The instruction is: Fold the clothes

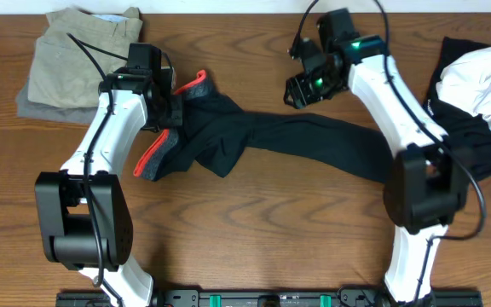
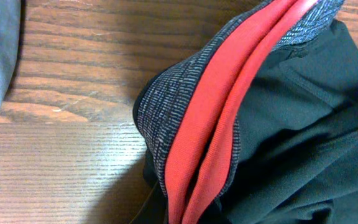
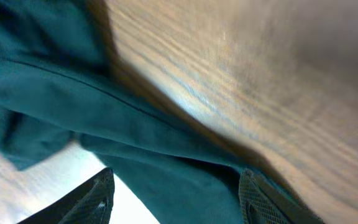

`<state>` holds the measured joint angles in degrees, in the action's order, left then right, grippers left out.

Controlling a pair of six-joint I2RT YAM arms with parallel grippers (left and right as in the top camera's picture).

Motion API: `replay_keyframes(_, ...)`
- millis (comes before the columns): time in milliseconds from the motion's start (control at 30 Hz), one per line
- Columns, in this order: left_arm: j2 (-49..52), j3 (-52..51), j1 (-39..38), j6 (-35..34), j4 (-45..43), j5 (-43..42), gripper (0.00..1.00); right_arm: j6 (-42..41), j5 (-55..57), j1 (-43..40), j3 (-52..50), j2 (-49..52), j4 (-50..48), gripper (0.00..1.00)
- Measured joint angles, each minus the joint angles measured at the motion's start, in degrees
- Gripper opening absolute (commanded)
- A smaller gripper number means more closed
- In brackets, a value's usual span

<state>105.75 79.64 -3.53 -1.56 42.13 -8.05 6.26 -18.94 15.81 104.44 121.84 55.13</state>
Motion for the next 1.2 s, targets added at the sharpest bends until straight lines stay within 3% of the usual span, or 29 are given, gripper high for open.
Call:
replay_keyframes(67, 0.0, 0.0, 0.0, -0.1, -0.1, 0.1, 0.06, 0.0, 1.0, 0.0, -0.3, 1.7, 0.3, 0.59)
replay_keyframes(200, 0.0, 0.0, 0.0, -0.2, -0.1, 0.2, 0.06, -3.3, 3.4, 0.1, -0.7, 3.0, 1.6, 0.35)
replay_keyframes(367, 0.0, 0.0, 0.0, -0.3, -0.2, 0.5, 0.06, -12.2, 5.2, 0.7, -0.7, 3.1, 0.7, 0.5)
replay_keyframes(533, 0.0, 0.0, 0.0, -0.4, -0.1, 0.6, 0.06, -18.5, 7.2, 2.7, -1.1, 3.1, 0.2, 0.56)
replay_keyframes(833, 0.0, 0.0, 0.0, -0.4, -0.1, 0.6, 0.06, -25.6, 8.9, 5.1, -7.3, 3.1, -6.4, 0.58)
replay_keyframes(1200, 0.0, 0.0, 0.0, -0.4, -0.1, 0.6, 0.06, -27.9, 9.7, 5.1, -10.8, 3.4, -15.6, 0.58)
